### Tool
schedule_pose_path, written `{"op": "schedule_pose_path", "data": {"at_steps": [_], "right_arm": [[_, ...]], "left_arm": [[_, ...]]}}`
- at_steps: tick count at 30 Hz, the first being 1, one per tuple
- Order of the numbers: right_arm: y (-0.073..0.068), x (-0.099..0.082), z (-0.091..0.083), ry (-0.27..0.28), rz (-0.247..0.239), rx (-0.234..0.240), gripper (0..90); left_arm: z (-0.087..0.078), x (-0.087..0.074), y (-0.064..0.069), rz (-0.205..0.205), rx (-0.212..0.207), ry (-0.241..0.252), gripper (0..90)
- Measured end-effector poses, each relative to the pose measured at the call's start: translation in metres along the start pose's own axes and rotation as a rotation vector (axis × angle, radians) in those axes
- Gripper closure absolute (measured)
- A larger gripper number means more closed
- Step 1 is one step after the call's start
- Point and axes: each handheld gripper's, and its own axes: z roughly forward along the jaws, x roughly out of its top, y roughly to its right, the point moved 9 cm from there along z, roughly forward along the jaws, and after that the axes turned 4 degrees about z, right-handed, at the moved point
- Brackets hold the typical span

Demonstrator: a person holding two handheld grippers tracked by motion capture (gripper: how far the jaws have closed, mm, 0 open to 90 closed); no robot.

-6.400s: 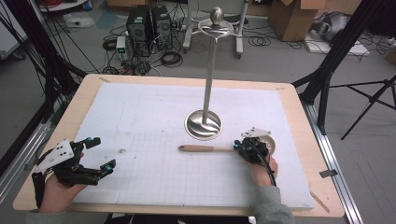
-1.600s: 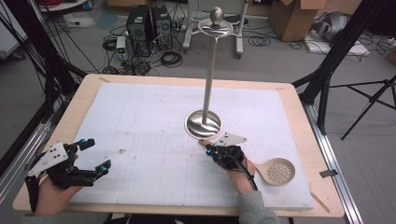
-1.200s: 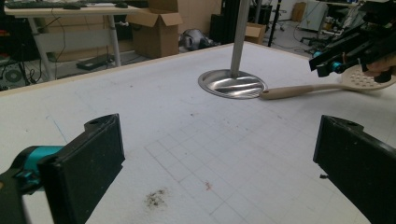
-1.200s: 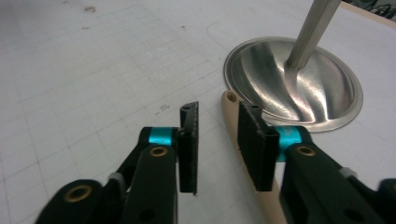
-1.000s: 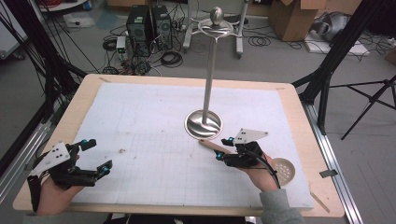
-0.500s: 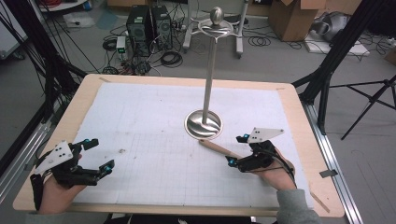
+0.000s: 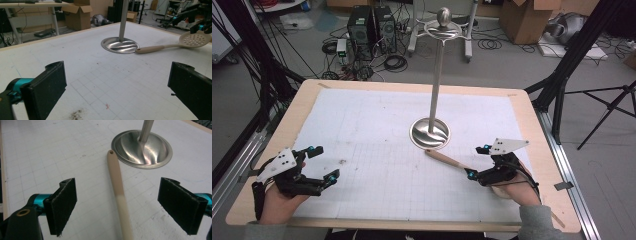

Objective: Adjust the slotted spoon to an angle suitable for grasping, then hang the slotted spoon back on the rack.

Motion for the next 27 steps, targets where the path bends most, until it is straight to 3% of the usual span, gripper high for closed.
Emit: {"op": "schedule_pose_path", "data": {"at_steps": [11, 23, 27], "right_arm": [[0.008, -0.001, -0.008, -0.027, 0.009, -0.016, 14.8], [0.013, -0.006, -0.007, -0.069, 0.001, 0.001, 14.8], [0.014, -0.009, -0.002, -0.108, -0.004, 0.011, 14.8]], "left_arm": [[0.003, 0.001, -0.001, -0.003, -0.014, 0.003, 2.2], [0.002, 0.000, 0.001, 0.001, -0.011, -0.003, 2.2], [0.000, 0.000, 0.001, -0.001, -0.005, 0.002, 2.2]]}}
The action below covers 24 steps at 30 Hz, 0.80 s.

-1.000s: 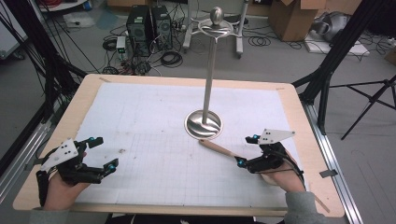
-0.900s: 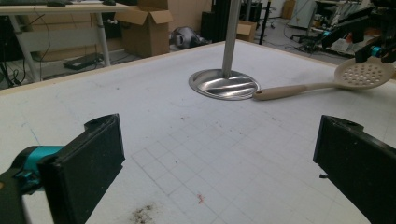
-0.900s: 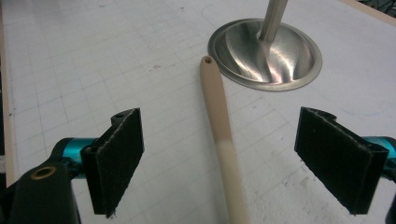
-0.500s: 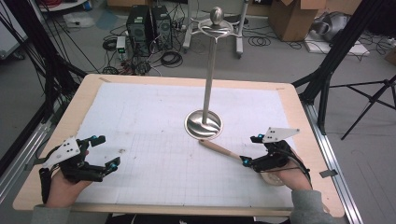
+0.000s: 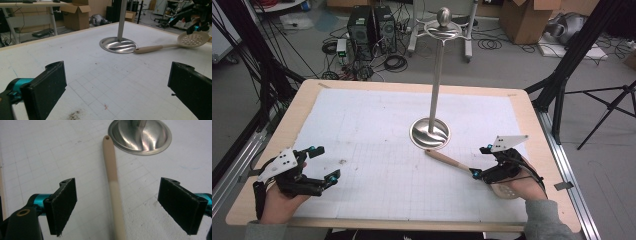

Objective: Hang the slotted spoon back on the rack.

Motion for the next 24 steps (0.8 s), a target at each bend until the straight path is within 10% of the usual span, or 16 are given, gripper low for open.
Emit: {"op": "schedule_pose_path", "data": {"at_steps": [24], "right_arm": [[0.004, -0.022, 0.021, -0.185, -0.018, 0.031, 15.4]], "left_arm": [[-0.004, -0.002, 0.001, 0.001, 0.014, -0.010, 2.2]]}}
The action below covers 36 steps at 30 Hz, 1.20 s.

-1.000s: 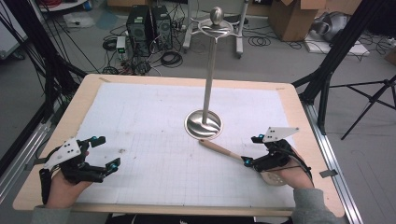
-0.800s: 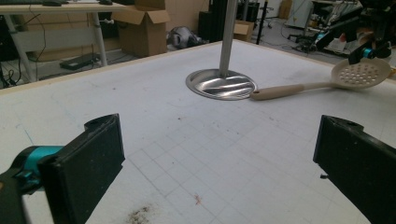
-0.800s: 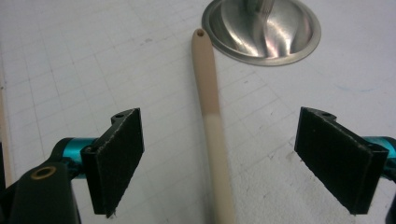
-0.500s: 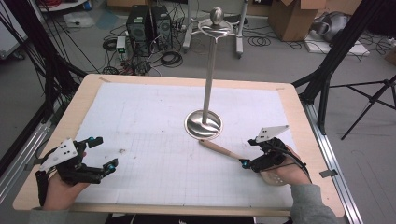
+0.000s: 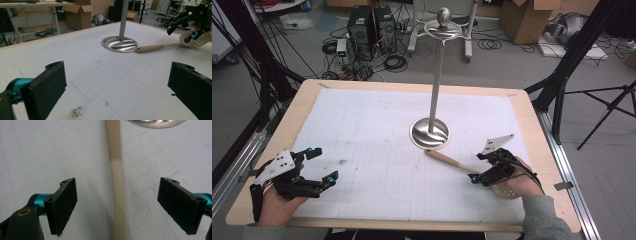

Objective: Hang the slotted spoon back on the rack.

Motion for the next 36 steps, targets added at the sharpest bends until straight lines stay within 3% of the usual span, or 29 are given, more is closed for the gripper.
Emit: {"op": "schedule_pose_path", "data": {"at_steps": [9, 17, 27, 36], "right_arm": [[0.000, -0.011, 0.008, -0.085, 0.002, 0.018, 21.2], [0.000, -0.018, 0.007, -0.118, -0.018, 0.022, 31.5], [0.002, -0.025, 0.009, -0.151, 0.006, 0.010, 40.8], [0.003, -0.027, 0.010, -0.176, -0.007, -0.005, 53.2]], "left_arm": [[-0.001, -0.001, 0.000, -0.002, -0.001, -0.004, 2.2], [0.000, -0.002, 0.000, -0.002, -0.001, -0.007, 2.2], [-0.001, -0.002, 0.000, -0.006, -0.001, -0.011, 2.2], [-0.001, -0.003, -0.001, -0.006, 0.001, -0.011, 2.2]]}}
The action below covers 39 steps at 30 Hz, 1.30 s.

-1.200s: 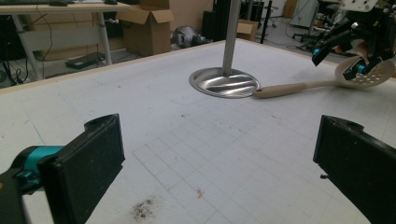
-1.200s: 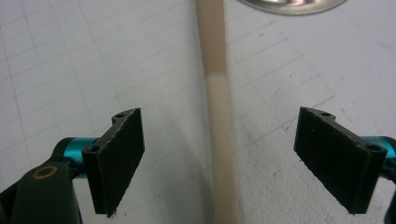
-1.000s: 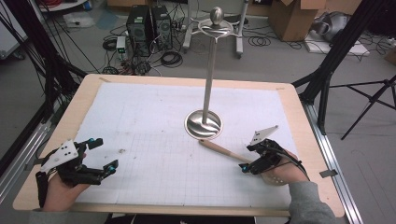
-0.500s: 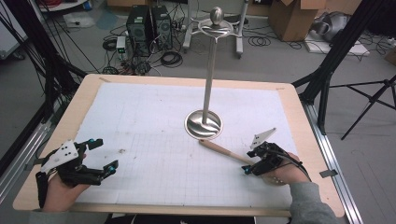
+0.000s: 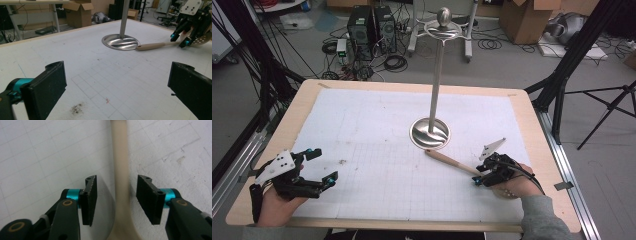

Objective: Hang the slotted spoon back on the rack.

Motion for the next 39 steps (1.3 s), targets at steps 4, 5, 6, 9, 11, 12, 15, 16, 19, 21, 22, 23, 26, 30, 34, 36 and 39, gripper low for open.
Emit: {"op": "schedule_pose_path", "data": {"at_steps": [4, 5, 6, 9, 11, 12, 15, 16, 19, 21, 22, 23, 26, 30, 34, 36, 39], "right_arm": [[0.001, -0.001, -0.001, -0.002, 0.008, -0.008, 59.1], [0.001, -0.001, -0.001, -0.004, 0.007, -0.011, 61.4], [0.001, -0.001, -0.001, -0.005, 0.000, -0.015, 62.9], [0.001, -0.001, -0.002, -0.009, -0.004, -0.020, 70.9], [0.001, -0.002, -0.003, -0.014, -0.006, -0.030, 75.9], [0.001, -0.002, -0.003, -0.015, -0.010, -0.032, 76.3], [0.001, -0.003, -0.004, -0.018, -0.015, -0.037, 77.2], [0.001, -0.003, -0.004, -0.017, -0.014, -0.041, 77.4], [0.000, -0.003, -0.004, -0.021, 0.026, -0.032, 77.9], [0.001, -0.003, -0.004, -0.023, 0.011, -0.038, 77.9], [0.001, -0.003, -0.004, -0.023, 0.009, -0.043, 77.9], [0.001, -0.002, -0.005, -0.021, 0.004, -0.047, 78.0], [-0.001, -0.001, -0.006, -0.009, 0.013, -0.039, 78.1], [-0.002, 0.002, -0.010, 0.029, 0.021, -0.030, 78.0], [-0.002, 0.003, -0.014, 0.072, 0.031, -0.019, 78.0], [-0.002, 0.003, -0.017, 0.093, 0.037, -0.017, 78.0], [-0.002, 0.004, -0.022, 0.132, 0.039, -0.012, 78.0]], "left_arm": [[0.000, -0.001, 0.000, 0.001, 0.000, -0.002, 2.1], [0.000, -0.001, 0.000, 0.001, 0.000, -0.002, 2.1], [0.000, -0.001, 0.000, 0.001, 0.000, -0.002, 2.2], [0.000, 0.000, 0.000, -0.001, -0.001, 0.001, 2.2], [-0.001, 0.000, -0.001, 0.000, 0.002, 0.002, 2.2], [-0.001, 0.000, -0.001, 0.000, 0.002, 0.002, 2.2], [-0.001, 0.000, -0.001, 0.001, 0.003, 0.002, 2.2], [-0.001, 0.000, -0.001, 0.000, 0.003, 0.003, 2.2], [0.001, 0.000, 0.000, 0.001, 0.001, 0.001, 2.2], [0.001, 0.000, 0.000, 0.004, -0.001, 0.002, 2.2], [0.001, 0.001, 0.000, 0.003, 0.000, 0.002, 2.2], [0.001, 0.001, 0.000, 0.001, 0.001, 0.003, 2.2], [0.000, 0.001, -0.001, 0.005, 0.001, 0.002, 2.2], [0.000, 0.002, -0.001, 0.002, 0.001, 0.007, 2.2], [0.001, 0.002, -0.001, 0.004, -0.001, 0.007, 2.2], [0.001, 0.002, 0.000, 0.003, -0.002, 0.005, 2.2], [0.003, 0.002, 0.000, 0.003, -0.004, 0.007, 2.2]]}}
